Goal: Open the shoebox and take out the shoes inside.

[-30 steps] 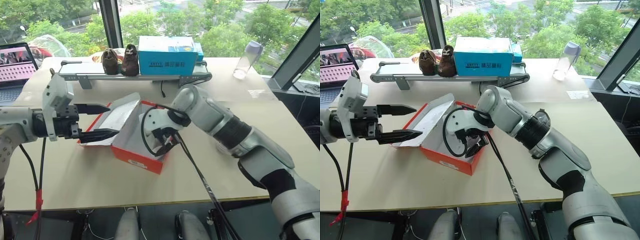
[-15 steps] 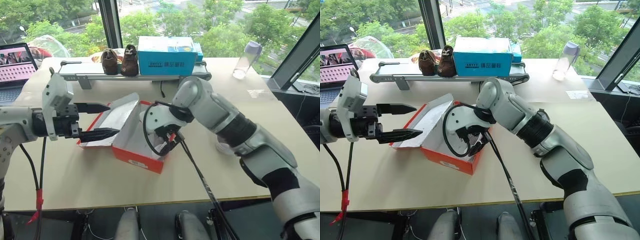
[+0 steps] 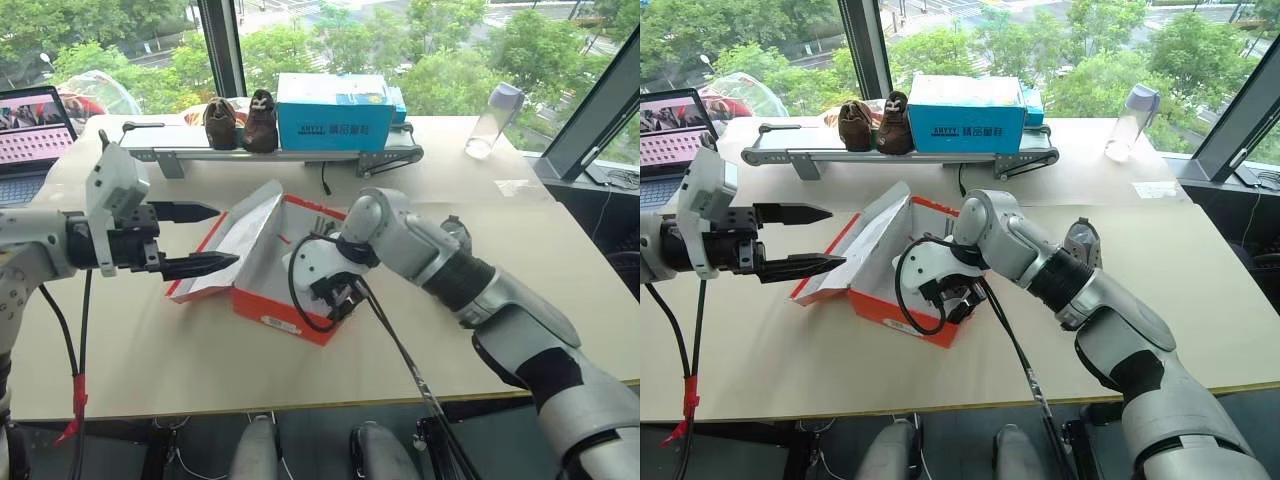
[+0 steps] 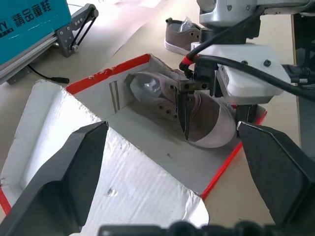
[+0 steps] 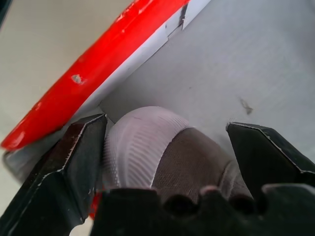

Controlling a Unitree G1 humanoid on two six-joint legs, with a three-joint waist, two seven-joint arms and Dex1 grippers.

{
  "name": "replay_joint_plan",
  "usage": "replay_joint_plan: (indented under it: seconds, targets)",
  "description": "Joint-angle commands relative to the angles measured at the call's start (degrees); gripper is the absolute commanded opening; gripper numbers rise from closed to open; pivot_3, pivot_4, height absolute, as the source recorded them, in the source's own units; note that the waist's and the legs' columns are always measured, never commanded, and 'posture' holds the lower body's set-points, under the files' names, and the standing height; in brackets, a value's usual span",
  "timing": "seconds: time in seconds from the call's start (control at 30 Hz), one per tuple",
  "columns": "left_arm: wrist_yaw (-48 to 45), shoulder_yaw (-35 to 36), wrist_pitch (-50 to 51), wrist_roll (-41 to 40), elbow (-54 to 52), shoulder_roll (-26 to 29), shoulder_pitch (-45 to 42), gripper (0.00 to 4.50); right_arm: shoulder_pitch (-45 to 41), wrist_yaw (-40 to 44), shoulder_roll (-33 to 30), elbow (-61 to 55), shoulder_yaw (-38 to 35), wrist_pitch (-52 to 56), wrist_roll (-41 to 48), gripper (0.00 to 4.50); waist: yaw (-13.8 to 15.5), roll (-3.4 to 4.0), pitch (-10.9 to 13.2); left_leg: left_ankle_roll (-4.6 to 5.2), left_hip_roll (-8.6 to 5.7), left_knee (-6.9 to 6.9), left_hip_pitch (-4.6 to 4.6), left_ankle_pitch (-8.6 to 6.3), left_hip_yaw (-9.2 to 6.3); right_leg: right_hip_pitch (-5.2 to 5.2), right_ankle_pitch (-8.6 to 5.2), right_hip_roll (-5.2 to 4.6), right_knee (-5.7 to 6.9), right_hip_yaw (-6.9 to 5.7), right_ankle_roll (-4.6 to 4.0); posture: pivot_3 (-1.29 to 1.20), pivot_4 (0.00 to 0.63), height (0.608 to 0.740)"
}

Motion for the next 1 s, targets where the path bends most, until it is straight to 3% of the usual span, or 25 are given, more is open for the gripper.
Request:
replay_joint_plan:
  seconds: [0.03,0.07,0.1,0.3,0.5,0.83,1.0]
  targets:
    - [-0.3,0.7,-1.1,0.0,-0.3,1.1,-1.5,4.50,0.1,-1.8,0.7,0.8,-0.9,-0.8,-2.5,4.49,0.0,-0.01,0.0,0.00,0.00,0.01,0.01,0.00,0.00,0.00,0.00,0.00,0.01,0.00,0.01,0.00,0.150,0.740]
    - [-0.3,0.6,-1.1,0.1,-0.2,1.1,-1.6,4.50,0.0,-1.8,0.9,0.8,-1.0,-0.7,-2.5,4.49,-0.1,-0.01,0.0,-0.01,0.00,0.01,0.01,0.00,0.00,-0.01,0.00,0.00,0.02,0.00,0.01,0.00,0.150,0.740]
    - [-0.3,0.6,-1.1,0.1,-0.1,1.0,-1.7,4.50,-0.1,-1.8,1.2,0.8,-1.3,-0.3,-2.3,3.99,0.0,-0.01,0.0,-0.01,0.01,0.01,0.01,0.00,0.00,-0.01,0.00,0.00,0.04,0.00,0.01,0.00,0.150,0.740]
    - [-0.4,0.4,-1.5,0.3,0.3,0.7,-2.2,4.50,-0.4,-1.5,1.3,-0.6,-2.3,-0.1,-2.0,2.05,0.0,-0.01,0.0,-0.02,0.01,0.04,0.00,0.00,0.00,-0.01,0.00,0.00,0.06,0.00,0.01,0.00,0.150,0.740]
    - [-0.2,-0.5,-1.7,0.3,0.3,0.1,-2.8,4.50,-0.8,-1.9,2.1,-2.1,-3.6,0.7,-1.5,0.58,0.0,-0.01,0.0,-0.02,0.01,0.03,-0.01,0.00,0.00,-0.06,-0.01,0.00,0.08,0.00,-0.01,0.00,0.150,0.740]
    - [-0.3,-1.6,-2.3,0.7,1.1,-0.6,-4.1,4.50,-5.7,-5.9,5.4,-4.1,-11.1,-0.2,1.3,0.32,-0.1,0.00,0.0,-0.01,0.01,-0.04,-0.03,0.00,0.00,-0.10,-0.04,0.01,0.12,0.00,-0.07,0.00,0.150,0.740]
    - [-0.7,-2.8,-3.2,1.6,2.3,-0.7,-5.2,4.50,-9.4,-6.1,3.7,-4.5,-14.8,0.0,2.3,0.32,0.0,0.00,0.0,-0.02,0.01,-0.06,-0.03,0.00,0.00,-0.10,-0.04,0.01,0.11,0.00,-0.08,0.00,0.150,0.740]
